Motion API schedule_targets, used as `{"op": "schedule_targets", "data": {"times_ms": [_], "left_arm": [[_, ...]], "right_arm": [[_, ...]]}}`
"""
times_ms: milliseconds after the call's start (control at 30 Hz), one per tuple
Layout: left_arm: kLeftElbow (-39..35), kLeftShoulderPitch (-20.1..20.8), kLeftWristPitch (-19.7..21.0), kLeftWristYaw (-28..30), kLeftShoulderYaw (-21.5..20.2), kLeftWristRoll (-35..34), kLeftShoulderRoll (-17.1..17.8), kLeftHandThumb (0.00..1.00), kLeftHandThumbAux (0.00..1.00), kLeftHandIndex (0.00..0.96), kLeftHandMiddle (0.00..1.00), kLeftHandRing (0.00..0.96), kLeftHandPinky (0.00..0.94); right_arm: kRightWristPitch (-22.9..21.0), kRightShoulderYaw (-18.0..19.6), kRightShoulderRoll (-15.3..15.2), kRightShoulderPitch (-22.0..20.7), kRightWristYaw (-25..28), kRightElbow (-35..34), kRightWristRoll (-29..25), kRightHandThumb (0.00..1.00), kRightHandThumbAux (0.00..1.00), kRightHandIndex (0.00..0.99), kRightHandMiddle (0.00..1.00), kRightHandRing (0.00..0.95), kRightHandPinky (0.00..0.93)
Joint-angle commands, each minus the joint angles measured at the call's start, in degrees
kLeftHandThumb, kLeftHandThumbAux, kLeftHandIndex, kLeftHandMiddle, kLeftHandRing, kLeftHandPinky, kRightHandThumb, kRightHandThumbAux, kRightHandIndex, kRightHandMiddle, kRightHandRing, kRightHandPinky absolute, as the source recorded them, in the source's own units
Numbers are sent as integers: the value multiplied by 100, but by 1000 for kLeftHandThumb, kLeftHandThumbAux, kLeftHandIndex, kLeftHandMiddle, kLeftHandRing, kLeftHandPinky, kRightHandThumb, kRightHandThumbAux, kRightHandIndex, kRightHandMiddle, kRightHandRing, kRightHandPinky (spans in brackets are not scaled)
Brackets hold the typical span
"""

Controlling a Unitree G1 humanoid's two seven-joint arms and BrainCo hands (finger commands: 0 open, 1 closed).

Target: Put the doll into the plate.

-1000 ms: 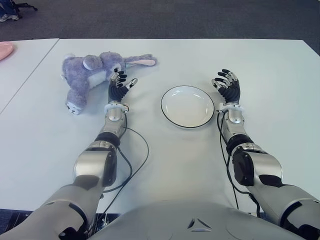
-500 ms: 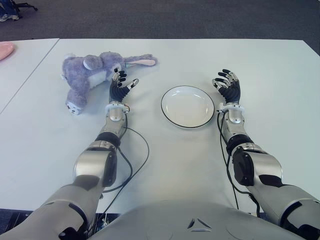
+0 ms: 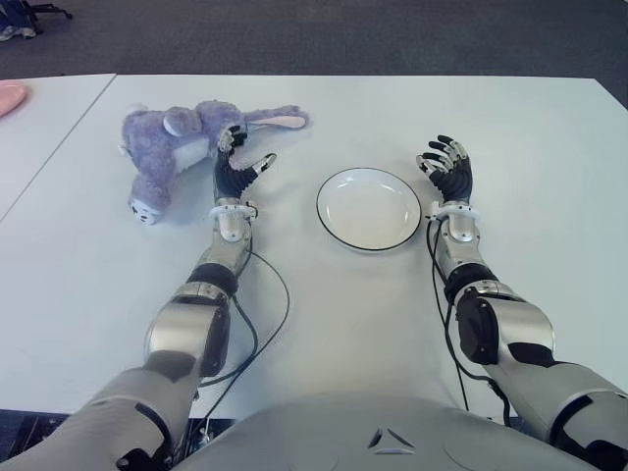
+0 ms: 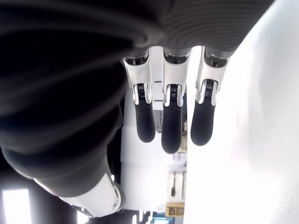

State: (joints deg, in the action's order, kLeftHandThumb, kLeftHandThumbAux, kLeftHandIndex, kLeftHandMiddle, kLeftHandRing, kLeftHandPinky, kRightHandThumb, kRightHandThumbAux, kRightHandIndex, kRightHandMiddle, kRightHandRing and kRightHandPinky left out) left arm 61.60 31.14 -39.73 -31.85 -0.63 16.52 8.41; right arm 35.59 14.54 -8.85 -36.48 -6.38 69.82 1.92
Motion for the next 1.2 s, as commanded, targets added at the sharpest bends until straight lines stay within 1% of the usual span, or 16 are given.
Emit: {"op": "schedule_targets", "data": {"times_ms": [33, 67, 133, 200, 267, 333, 400, 467, 600, 667, 967, 1033, 1133, 1200], "left_arm": [[-697, -1129, -12, -1748, 548, 1288, 116, 0, 805, 168, 282, 246, 108], [-856, -1172, 67, -1925, 588, 1420, 146, 0, 793, 165, 281, 246, 102], [-1457, -1324, 353, -2265, 603, 1773, 241, 0, 768, 159, 278, 242, 92], [-1841, -1430, 553, -2459, 602, 1984, 306, 0, 743, 152, 272, 236, 84], [-2129, -1502, 762, -2685, 551, 2196, 452, 6, 718, 140, 259, 225, 76], [-2285, -1540, 858, -2821, 509, 2310, 537, 14, 698, 129, 248, 214, 68], [-2538, -1551, 970, -2892, 447, 2397, 601, 28, 677, 116, 235, 203, 59], [-2960, -1559, 1204, -2866, 396, 2490, 598, 40, 662, 103, 221, 190, 49], [-3728, -1695, 1645, -2651, 354, 2555, 517, 55, 637, 77, 196, 165, 19], [-3960, -1723, 1843, -2584, 343, 2566, 491, 64, 624, 65, 184, 156, 14], [-3741, -1384, 1889, -2872, 364, 2630, 685, 144, 563, 54, 171, 148, 62], [-3750, -1330, 1994, -2968, 366, 2738, 736, 158, 546, 56, 174, 149, 36], [-3727, -1244, 2239, -2873, 360, 2810, 837, 169, 528, 56, 175, 147, 11], [-3706, -1211, 2309, -2825, 362, 2806, 876, 173, 520, 55, 173, 144, 4]], "right_arm": [[-793, -41, 420, 1208, -73, 773, 50, 374, 876, 199, 264, 308, 375], [-790, -47, 420, 1209, -83, 773, 58, 375, 875, 199, 264, 309, 378], [-792, -57, 422, 1208, -93, 773, 69, 374, 872, 198, 263, 309, 377], [-795, -57, 424, 1208, -91, 773, 67, 371, 870, 196, 262, 308, 372], [-799, -41, 433, 1202, -80, 773, 44, 367, 867, 195, 260, 306, 370], [-791, -39, 440, 1198, -90, 772, 42, 363, 866, 194, 259, 305, 369], [-794, -34, 443, 1196, -82, 772, 36, 359, 865, 193, 258, 303, 366], [-815, -25, 443, 1189, -58, 774, 24, 357, 864, 193, 257, 301, 360], [-824, -22, 444, 1187, -54, 776, 23, 354, 865, 193, 256, 298, 353], [-815, -23, 448, 1185, -69, 776, 30, 355, 868, 195, 256, 298, 360], [-815, -8, 449, 1186, -59, 777, 24, 363, 871, 206, 262, 301, 361], [-815, -2, 449, 1187, -46, 778, 18, 365, 872, 202, 262, 301, 365], [-820, 7, 449, 1188, -20, 779, 7, 367, 874, 200, 261, 299, 359], [-819, 9, 449, 1188, -16, 779, 6, 368, 876, 199, 260, 297, 355]]}}
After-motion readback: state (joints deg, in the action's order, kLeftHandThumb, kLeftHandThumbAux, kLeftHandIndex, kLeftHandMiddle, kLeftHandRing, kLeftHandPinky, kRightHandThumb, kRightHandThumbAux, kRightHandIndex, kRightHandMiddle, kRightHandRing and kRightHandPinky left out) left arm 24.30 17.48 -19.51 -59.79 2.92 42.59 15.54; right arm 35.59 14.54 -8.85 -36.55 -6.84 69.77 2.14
